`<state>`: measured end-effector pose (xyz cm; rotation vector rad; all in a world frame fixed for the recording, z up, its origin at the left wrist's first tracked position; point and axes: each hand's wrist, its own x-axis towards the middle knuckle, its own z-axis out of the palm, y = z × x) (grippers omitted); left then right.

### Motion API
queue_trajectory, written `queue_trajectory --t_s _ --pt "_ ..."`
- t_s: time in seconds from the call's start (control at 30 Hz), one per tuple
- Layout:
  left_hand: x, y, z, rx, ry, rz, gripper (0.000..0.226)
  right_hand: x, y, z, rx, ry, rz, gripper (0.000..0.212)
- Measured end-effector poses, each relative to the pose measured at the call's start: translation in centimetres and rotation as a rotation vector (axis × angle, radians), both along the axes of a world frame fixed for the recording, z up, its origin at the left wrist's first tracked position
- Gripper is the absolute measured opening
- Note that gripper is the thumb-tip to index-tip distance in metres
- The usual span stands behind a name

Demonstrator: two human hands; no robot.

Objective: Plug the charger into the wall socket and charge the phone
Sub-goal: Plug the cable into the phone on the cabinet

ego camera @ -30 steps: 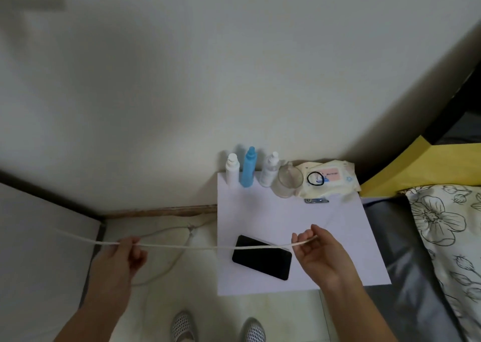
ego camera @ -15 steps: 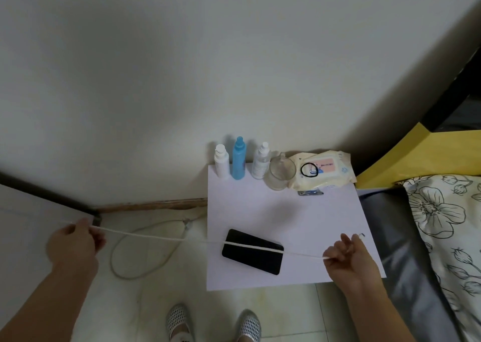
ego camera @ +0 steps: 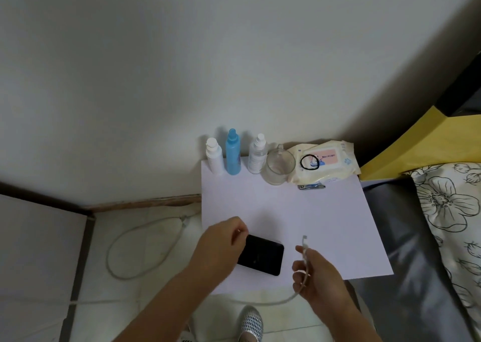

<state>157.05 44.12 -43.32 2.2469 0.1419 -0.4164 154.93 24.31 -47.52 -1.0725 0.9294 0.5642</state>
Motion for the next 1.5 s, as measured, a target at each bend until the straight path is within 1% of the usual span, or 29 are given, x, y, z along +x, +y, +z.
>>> queue_trajectory --t_s 0.07,0.13,0.17,0.2,0.27,0.3,0.37,0.43,0.47,0.57,0.6,0.67,0.7,0.77,0.87,0.93,1.03,1.13,1.2,1.27,1.33,1.43,1.5 --pt "1.5 -0.7 -3.9 0.23 0.074 -0.164 0.02 -0.8 0.2 -0.9 -0.04 0.014 0.072 0.021" --pt "2.0 -1.1 -7.6 0.445 0.144 -0.374 0.026 -1.3 0.4 -1.7 -0.081 0.043 0.14 0.023" --pt "1.9 -1.2 -9.3 0.53 0.162 -0.465 0.034 -1.4 0.4 -2.1 -0.1 0.058 0.167 0.024" --pt "1.9 -1.3 -10.8 0.578 0.17 -0.527 0.047 -1.4 0.3 -2.4 -0.116 0.07 0.189 0.025" --pt "1.7 -1.3 -13.0 0.615 0.156 -0.598 0.076 -1.4 0.2 -3.0 -0.136 0.083 0.221 0.027" --pt "1.6 -1.3 -13.7 0.635 0.126 -0.619 0.085 -1.4 0.1 -3.2 -0.144 0.086 0.233 0.027" --pt "1.4 -1.1 -14.7 0.689 0.044 -0.659 0.09 -1.4 0.0 -3.7 -0.16 0.088 0.248 0.027" --pt "1.3 -1.1 -15.3 0.726 -0.013 -0.695 0.086 -1.4 0.0 -4.1 -0.194 0.087 0.269 0.027" --pt "1.3 -1.1 -15.3 0.73 -0.013 -0.697 0.084 -1.4 0.0 -4.2 -0.221 0.087 0.288 0.028" --pt "1.8 -0.9 -15.0 0.69 0.06 -0.652 0.075 -1.2 -0.1 -4.4 -0.302 0.068 0.335 0.029" --pt "2.1 -0.8 -14.7 0.631 0.084 -0.622 0.066 -1.1 -0.2 -4.4 -0.326 0.058 0.347 0.029" --pt "2.3 -0.2 -13.9 0.421 0.143 -0.526 0.036 -0.9 -0.4 -4.3 -0.381 0.033 0.377 0.028" --pt "2.4 0.0 -13.4 0.333 0.179 -0.494 0.025 -0.7 -0.6 -4.2 -0.415 0.013 0.397 0.027" --pt "2.4 0.7 -12.4 0.254 0.184 -0.461 0.009 -0.3 -0.8 -3.7 -0.504 -0.043 0.45 0.023" --pt "2.5 1.8 -10.1 0.17 0.141 -0.377 0.013 0.7 -1.0 -1.9 -0.64 -0.177 0.538 0.022" --pt "2.6 2.9 -8.1 0.082 0.121 -0.313 0.01 1.4 -0.8 -0.3 -0.689 -0.282 0.601 0.021" --pt "3.2 4.6 -4.8 0.008 0.099 -0.242 0.009 2.3 -0.2 2.2 -0.719 -0.374 0.69 0.017" --pt "3.9 5.7 -1.7 -0.023 0.08 -0.218 0.01 3.0 0.8 4.5 -0.718 -0.452 0.757 0.017" --pt "4.3 6.2 0.0 -0.031 0.07 -0.219 0.011 3.4 1.4 5.9 -0.704 -0.505 0.763 0.021" --pt "4.5 6.5 1.3 -0.038 0.064 -0.223 0.013 3.7 1.9 7.1 -0.692 -0.549 0.726 0.024" --pt "4.5 6.7 2.2 -0.043 0.059 -0.219 0.017 4.0 2.4 8.1 -0.701 -0.582 0.717 0.025" --pt "4.6 6.9 3.2 -0.062 0.07 -0.203 0.012 4.2 3.0 9.2 -0.709 -0.61 0.735 0.023" --pt "4.6 7.0 3.8 -0.081 0.073 -0.193 0.016 4.4 3.3 9.8 -0.709 -0.621 0.739 0.023"
